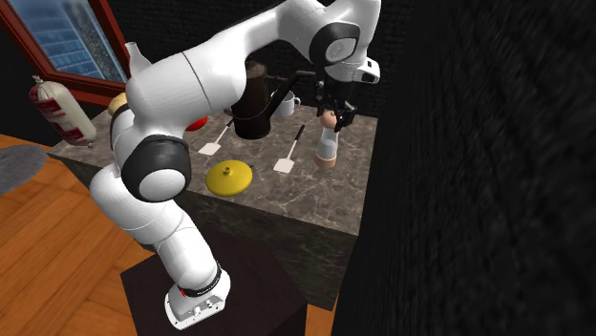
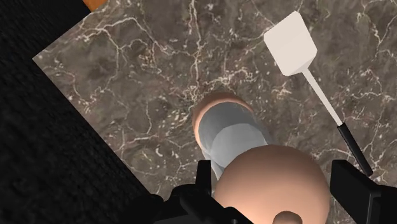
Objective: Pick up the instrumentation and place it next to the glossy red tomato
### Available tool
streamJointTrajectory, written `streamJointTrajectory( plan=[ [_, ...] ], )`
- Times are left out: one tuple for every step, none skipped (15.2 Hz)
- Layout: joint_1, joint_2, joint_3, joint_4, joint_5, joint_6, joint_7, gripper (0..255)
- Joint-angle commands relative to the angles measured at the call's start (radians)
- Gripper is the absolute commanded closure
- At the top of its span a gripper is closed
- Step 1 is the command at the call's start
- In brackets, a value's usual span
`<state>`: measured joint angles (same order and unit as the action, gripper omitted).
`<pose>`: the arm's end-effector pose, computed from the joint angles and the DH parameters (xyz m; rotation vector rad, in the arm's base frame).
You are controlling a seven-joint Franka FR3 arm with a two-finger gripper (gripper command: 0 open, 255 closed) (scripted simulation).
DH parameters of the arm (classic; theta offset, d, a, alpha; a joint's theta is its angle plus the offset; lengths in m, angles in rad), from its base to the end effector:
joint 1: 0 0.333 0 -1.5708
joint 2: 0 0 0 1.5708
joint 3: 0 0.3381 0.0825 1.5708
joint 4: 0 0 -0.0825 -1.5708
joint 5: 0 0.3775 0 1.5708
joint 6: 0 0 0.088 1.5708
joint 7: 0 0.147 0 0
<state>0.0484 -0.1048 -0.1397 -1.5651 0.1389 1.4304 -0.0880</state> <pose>0.4960 -0.0278 0.6532 -2.9869 -0.0224 0.0255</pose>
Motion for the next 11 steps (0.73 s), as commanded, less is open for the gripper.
streamJointTrajectory(
  plan=[
    [0.0, 0.015, -0.001, 0.046, 0.003, -0.031, 0.003, 255],
    [0.0, 0.022, -0.002, 0.067, 0.004, -0.046, 0.005, 255],
    [-0.001, 0.029, -0.002, 0.09, 0.005, -0.061, 0.006, 255],
    [-0.001, 0.036, -0.003, 0.113, 0.007, -0.077, 0.007, 255],
    [-0.002, 0.044, -0.004, 0.137, 0.008, -0.093, 0.008, 255],
    [-0.002, 0.052, -0.005, 0.161, 0.01, -0.109, 0.01, 255],
    [-0.003, 0.061, -0.006, 0.186, 0.012, -0.126, 0.011, 255],
    [-0.003, 0.07, -0.007, 0.212, 0.014, -0.142, 0.012, 255],
    [-0.004, 0.08, -0.008, 0.238, 0.016, -0.159, 0.013, 255],
    [-0.005, 0.09, -0.009, 0.266, 0.018, -0.177, 0.015, 255],
    [-0.006, 0.101, -0.01, 0.294, 0.021, -0.195, 0.016, 255]
  ],
)
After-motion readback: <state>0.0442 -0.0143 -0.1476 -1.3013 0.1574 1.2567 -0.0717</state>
